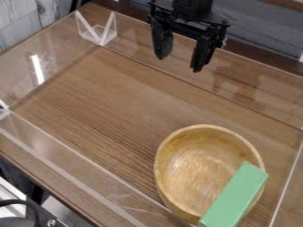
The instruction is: Put the green block in the brown bowl
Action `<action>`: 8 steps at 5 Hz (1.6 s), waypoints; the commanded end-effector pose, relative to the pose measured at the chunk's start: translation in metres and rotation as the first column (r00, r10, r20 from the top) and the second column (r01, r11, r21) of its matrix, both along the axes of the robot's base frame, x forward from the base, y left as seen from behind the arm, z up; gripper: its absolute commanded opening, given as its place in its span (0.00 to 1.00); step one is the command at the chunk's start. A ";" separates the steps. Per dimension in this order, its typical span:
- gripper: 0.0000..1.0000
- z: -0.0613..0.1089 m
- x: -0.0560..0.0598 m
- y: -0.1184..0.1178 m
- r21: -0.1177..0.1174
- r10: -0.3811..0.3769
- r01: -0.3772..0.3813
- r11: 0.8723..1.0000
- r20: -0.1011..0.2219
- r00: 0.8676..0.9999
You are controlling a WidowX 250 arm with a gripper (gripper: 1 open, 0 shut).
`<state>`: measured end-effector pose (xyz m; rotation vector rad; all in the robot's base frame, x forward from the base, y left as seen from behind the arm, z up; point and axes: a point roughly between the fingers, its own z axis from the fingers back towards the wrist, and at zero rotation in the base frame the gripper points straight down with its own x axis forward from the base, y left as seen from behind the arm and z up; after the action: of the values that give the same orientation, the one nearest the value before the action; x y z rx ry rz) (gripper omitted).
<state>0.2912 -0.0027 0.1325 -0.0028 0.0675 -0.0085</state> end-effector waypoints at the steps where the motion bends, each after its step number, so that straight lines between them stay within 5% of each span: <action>1: 1.00 0.000 0.003 0.016 -0.020 0.080 -0.080 0.997 0.017 0.997; 3: 1.00 -0.001 0.012 0.049 -0.053 0.232 -0.229 0.972 0.055 0.971; 5: 1.00 -0.005 0.025 0.059 -0.090 0.366 -0.358 0.929 0.096 0.925; 8: 1.00 -0.010 0.041 0.057 -0.135 0.444 -0.428 0.893 0.124 0.887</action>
<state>0.3232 0.0501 0.1041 -0.1210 -0.0174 0.4369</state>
